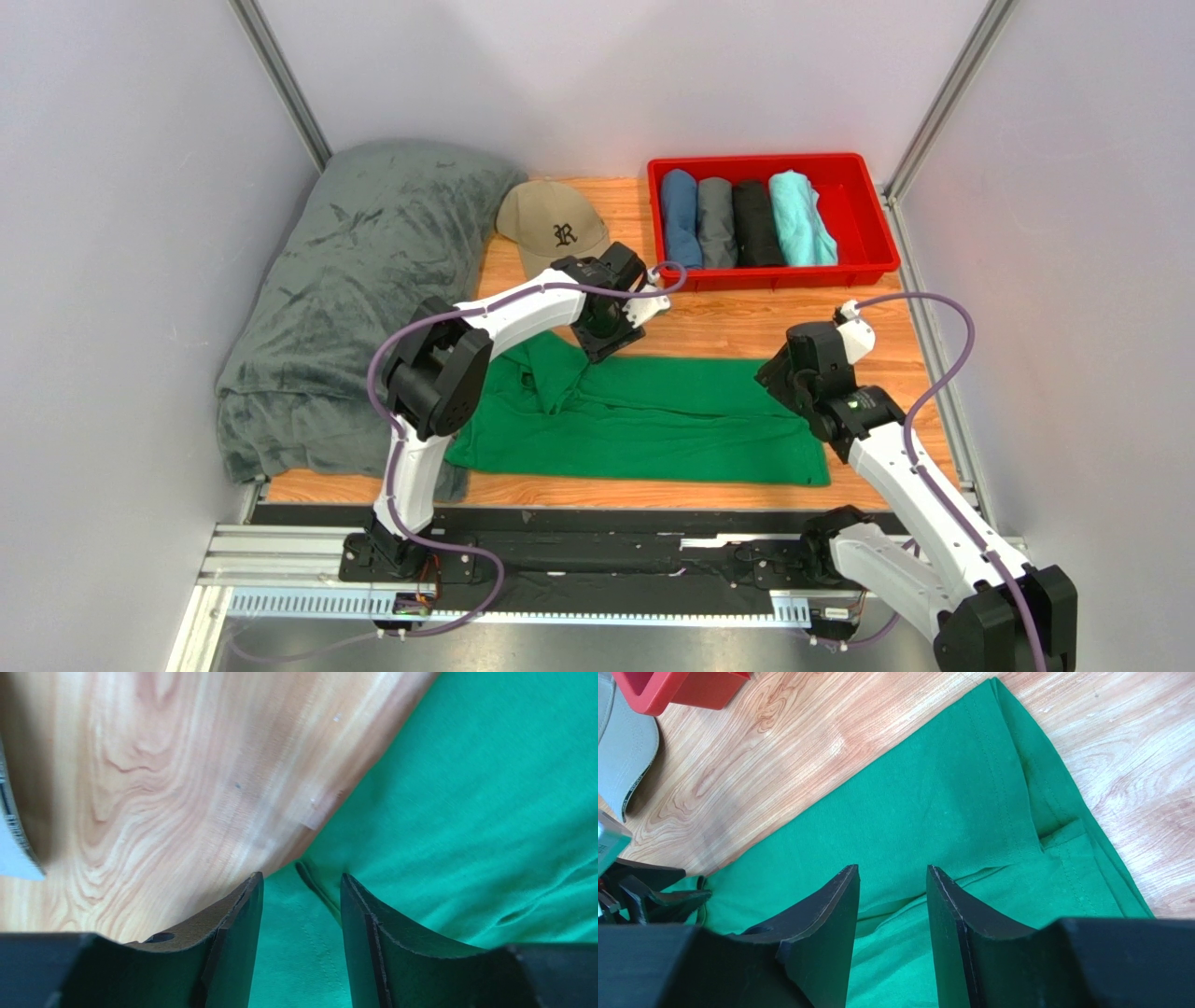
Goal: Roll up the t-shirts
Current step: Fold the T-shirt at the center of the board.
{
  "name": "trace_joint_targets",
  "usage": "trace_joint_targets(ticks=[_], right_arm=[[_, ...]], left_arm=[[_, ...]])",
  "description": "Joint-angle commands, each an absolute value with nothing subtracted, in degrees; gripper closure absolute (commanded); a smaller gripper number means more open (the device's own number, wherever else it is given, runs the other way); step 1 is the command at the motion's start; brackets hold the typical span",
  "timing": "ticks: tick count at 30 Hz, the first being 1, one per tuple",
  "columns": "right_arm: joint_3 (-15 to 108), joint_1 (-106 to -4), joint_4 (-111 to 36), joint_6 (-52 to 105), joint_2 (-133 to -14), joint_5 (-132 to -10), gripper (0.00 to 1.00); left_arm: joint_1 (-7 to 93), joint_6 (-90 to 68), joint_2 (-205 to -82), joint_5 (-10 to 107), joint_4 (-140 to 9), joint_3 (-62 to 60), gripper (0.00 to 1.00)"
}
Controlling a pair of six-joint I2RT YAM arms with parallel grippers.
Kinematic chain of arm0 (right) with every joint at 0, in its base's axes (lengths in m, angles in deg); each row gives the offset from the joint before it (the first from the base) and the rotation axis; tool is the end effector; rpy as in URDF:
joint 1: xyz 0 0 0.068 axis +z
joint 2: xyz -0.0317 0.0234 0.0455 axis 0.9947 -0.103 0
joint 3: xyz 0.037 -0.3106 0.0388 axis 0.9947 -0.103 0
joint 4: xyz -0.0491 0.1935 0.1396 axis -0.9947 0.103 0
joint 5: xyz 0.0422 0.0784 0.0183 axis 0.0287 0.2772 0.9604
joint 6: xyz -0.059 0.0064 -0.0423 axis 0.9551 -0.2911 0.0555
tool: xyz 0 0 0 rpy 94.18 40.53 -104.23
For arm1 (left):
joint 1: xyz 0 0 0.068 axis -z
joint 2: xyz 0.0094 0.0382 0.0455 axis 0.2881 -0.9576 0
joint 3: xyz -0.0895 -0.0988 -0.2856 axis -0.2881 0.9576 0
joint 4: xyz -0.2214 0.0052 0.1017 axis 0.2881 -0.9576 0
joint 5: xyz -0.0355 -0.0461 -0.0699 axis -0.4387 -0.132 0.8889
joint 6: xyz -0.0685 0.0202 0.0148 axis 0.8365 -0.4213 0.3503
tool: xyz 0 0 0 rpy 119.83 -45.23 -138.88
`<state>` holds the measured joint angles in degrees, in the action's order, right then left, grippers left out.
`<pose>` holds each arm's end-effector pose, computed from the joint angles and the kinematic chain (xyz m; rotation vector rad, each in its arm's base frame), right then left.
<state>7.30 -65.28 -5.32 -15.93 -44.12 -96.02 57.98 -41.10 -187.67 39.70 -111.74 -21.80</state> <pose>0.1482 0.0312 0.2558 0.7589 2.2383 0.2118 0.3352 -0.2934 0.2072 1.3996 2.4280 -0.0845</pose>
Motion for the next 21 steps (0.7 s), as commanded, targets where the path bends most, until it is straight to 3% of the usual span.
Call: trace_joint_targets(ticks=[1,6,21], right_arm=[[7.07,-65.37,-5.9,-15.26,-43.29,-97.68,0.56],[6.72,-65.45,-5.82,-15.17,-43.02,-97.68,0.56],[6.54,-65.54,-6.17,-14.99,-43.29,-97.77,0.56]], left_arm=[[58.23,-40.97,-188.8,38.19,-109.94,-24.76,0.5],[58.14,-41.59,-189.15,37.58,-109.94,-24.59,0.61],[58.23,-41.76,-189.24,38.37,-109.67,-23.09,0.65]])
